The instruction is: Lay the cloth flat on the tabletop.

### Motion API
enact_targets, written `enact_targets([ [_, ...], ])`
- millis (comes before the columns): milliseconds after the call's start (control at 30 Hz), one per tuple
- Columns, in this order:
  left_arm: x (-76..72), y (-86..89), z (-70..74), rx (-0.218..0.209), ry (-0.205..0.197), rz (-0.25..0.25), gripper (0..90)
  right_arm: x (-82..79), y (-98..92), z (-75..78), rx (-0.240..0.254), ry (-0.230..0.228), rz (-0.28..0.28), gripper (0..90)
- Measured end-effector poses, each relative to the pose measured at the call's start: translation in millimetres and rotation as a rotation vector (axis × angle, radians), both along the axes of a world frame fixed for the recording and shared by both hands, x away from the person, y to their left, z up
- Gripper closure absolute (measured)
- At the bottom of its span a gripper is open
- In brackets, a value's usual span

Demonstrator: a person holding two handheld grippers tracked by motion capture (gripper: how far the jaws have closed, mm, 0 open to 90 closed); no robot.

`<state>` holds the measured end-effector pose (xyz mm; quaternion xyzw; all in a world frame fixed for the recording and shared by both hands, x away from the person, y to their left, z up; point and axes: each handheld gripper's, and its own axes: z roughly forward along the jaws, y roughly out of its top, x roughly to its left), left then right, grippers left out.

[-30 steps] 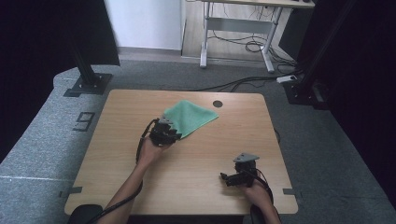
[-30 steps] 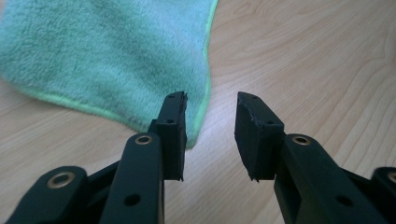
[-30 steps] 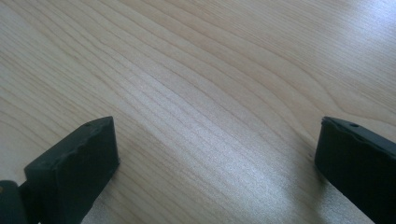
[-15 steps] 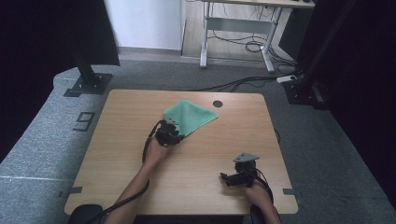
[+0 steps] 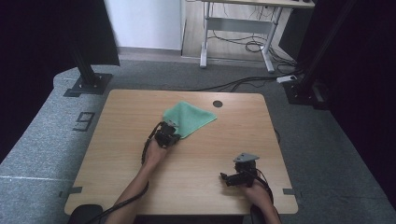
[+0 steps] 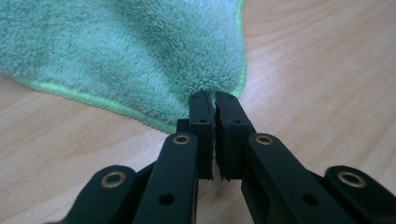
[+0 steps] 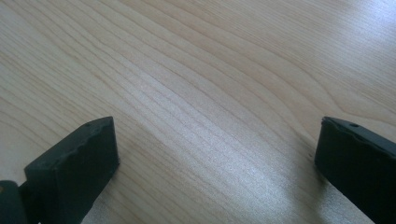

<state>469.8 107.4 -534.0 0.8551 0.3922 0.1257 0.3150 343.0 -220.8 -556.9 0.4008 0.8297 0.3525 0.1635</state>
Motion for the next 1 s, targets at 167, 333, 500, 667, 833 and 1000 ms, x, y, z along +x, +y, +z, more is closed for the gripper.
enact_targets([
  [167,-8.8,2.7,1.8,0.006,0.025,-0.041,85.8,0.0,0.0,0.0,0.000,0.000,0.000,0.0],
  [333,-21.7,8.4,1.6,-0.003,0.032,-0.065,85.7,0.0,0.0,0.0,0.000,0.000,0.000,0.0],
  [500,-34.5,15.3,0.6,-0.019,0.033,-0.078,85.8,0.0,0.1,0.0,0.000,0.000,-0.001,0.0],
  [667,-49.3,21.2,0.0,-0.032,0.035,-0.097,85.9,0.0,0.1,0.0,0.000,0.000,0.000,0.0],
  [833,-64.0,23.6,-0.1,-0.037,0.041,-0.117,85.9,0.0,0.1,0.0,0.000,0.000,0.000,0.0],
  [1000,-79.3,24.1,-0.3,-0.043,0.048,-0.139,85.8,0.0,0.1,0.0,-0.001,0.000,0.000,0.0],
])
